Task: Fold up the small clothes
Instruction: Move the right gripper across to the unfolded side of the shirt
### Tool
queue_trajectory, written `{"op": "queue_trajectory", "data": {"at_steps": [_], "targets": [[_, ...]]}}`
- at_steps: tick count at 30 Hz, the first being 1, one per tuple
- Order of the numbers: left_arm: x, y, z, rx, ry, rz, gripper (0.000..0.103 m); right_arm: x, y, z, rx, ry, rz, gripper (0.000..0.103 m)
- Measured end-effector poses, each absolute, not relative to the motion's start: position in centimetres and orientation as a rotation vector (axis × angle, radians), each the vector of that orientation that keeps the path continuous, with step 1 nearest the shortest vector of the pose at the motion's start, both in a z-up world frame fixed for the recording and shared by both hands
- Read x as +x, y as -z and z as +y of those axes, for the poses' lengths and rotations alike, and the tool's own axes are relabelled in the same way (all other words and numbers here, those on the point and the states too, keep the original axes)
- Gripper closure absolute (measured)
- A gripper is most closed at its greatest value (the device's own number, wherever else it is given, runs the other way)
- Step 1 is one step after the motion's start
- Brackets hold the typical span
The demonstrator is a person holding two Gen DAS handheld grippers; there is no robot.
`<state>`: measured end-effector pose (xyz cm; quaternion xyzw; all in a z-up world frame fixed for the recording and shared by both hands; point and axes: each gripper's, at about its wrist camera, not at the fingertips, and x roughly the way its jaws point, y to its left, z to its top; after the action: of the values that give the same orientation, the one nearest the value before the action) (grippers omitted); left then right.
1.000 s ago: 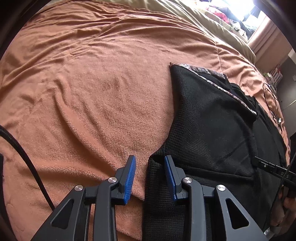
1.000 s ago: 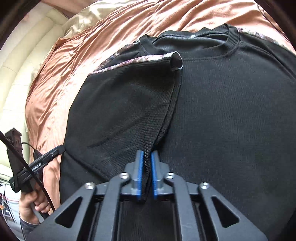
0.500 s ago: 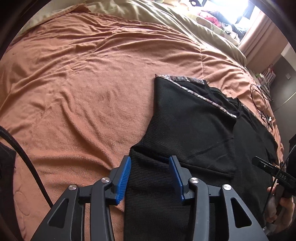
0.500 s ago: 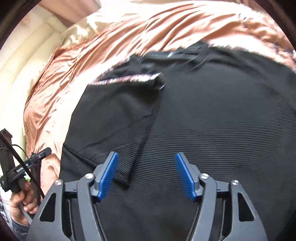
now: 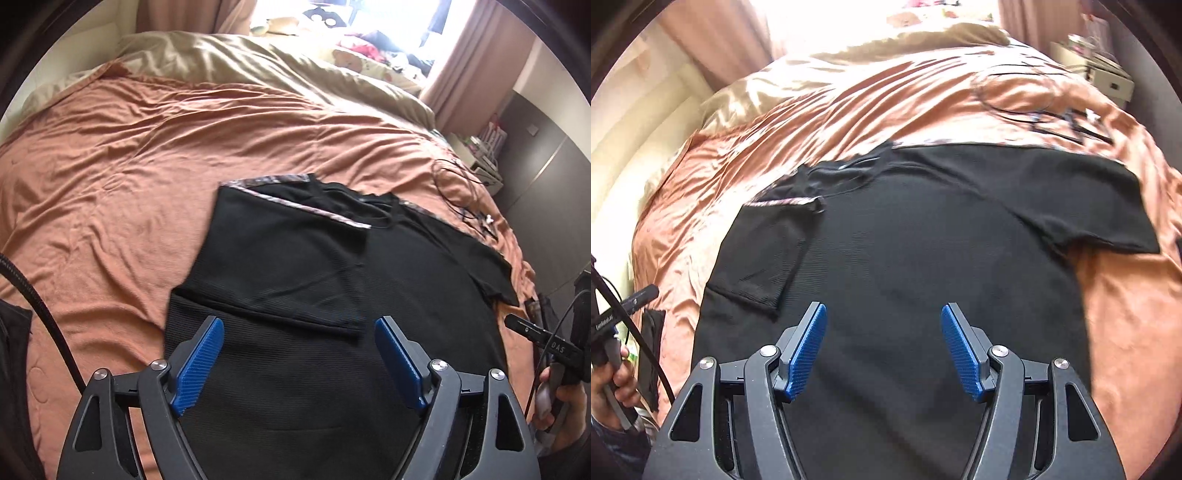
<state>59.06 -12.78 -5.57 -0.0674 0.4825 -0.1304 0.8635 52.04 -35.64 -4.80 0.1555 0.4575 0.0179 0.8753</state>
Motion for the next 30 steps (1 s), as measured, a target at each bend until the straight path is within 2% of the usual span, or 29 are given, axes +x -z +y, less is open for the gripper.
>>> {"op": "queue_trajectory", "data": {"at_steps": [1, 3, 9, 20, 28, 30], "targets": [[58.6, 5.2, -13.5, -0.139, 0.282, 1.008, 0.014, 51.2, 4.4, -36.5, 0.333, -0.021, 0.953, 0.035], [57.9, 4.6, -14.9, -0.128, 0.297, 1.003, 0.010, 49.3, 3.3, -37.9, 0.336, 0.012, 0.936, 0.023], [55.8, 2.7, -18.8, -0.107, 0.332, 0.990, 0.005, 44.2, 0.8, -41.4, 0.376, 0.065, 0.901, 0.017], [53.9, 1.3, -25.6, -0.062, 0.420, 0.972, 0.004, 38.0, -0.3, -48.8, 0.483, 0.165, 0.838, 0.017], [55.0, 1.5, -29.8, -0.048, 0.492, 0.966, 0.004, 36.7, 1.6, -53.4, 0.613, 0.208, 0.780, 0.017], [55.4, 1.7, -30.8, -0.043, 0.501, 0.963, 0.004, 36.9, 2.3, -54.1, 0.622, 0.219, 0.778, 0.026]]}}
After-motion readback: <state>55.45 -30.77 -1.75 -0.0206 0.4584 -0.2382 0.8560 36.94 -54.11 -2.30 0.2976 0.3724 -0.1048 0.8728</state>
